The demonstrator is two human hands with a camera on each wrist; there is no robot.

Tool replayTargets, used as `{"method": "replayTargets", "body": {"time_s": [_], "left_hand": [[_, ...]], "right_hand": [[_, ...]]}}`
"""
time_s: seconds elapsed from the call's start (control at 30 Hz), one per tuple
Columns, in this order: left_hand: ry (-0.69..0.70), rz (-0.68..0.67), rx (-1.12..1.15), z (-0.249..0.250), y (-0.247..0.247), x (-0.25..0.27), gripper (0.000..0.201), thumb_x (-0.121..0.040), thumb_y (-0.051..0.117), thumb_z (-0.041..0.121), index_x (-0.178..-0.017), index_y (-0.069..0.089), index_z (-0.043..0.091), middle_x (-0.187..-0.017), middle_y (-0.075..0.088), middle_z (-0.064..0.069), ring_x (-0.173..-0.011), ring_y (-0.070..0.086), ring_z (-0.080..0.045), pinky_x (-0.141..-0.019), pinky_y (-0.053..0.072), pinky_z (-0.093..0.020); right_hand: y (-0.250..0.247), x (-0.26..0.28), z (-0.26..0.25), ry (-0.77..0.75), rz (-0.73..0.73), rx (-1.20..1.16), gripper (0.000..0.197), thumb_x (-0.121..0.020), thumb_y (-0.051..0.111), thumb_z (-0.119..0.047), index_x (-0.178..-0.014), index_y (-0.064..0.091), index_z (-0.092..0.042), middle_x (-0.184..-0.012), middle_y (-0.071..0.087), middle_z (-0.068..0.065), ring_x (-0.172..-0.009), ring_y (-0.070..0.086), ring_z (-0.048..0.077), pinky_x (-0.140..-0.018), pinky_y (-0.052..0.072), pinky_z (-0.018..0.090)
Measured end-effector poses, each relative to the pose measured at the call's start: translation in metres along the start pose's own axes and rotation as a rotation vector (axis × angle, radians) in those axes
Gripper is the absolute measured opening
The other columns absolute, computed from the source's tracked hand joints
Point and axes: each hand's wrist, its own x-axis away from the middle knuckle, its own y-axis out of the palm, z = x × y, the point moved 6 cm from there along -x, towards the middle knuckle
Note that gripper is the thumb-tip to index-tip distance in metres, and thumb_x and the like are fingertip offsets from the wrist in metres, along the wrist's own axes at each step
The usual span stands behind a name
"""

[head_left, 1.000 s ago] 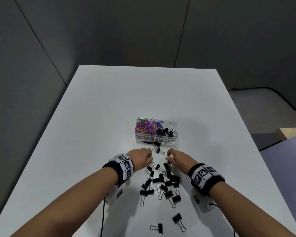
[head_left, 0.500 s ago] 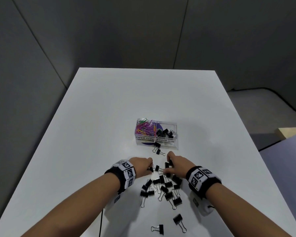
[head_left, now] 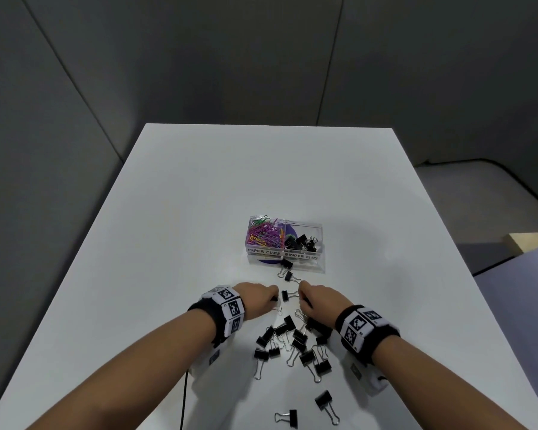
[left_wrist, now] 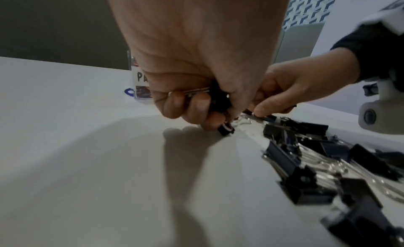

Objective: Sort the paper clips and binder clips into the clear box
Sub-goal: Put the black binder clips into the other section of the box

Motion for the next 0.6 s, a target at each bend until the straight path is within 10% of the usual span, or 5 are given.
{"method": "replayTargets", "body": {"time_s": [0.27, 0.6], "left_hand": [[0.019, -0.004, -0.024, -0.007, -0.014, -0.003, 0.034, -0.101, 0.035, 0.031, -0.123, 0.047, 0.008, -0.117, 0.063, -0.017, -0.105, 0.06, -0.033, -0.085, 0.046, -0.037], [0.124, 0.18, 0.048, -0.011, -0.069, -0.012, 0.025, -0.097, 0.043, 0.029, -0.113, 0.054, 0.014, -0.105, 0.067, -0.008, -0.088, 0.06, -0.024, -0.073, 0.043, -0.029]], "right_hand": [[0.005, -0.002, -0.007, -0.034, -0.052, 0.074, 0.02, -0.096, 0.037, -0.019, -0.105, 0.046, -0.004, -0.101, 0.062, 0.018, -0.074, 0.044, 0.023, -0.067, 0.034, 0.033], [-0.058, -0.002, -0.013, -0.086, -0.041, -0.03, 0.019, -0.1, 0.034, -0.026, -0.094, 0.045, -0.011, -0.077, 0.048, -0.004, -0.06, 0.041, 0.007, -0.055, 0.035, 0.015]]}}
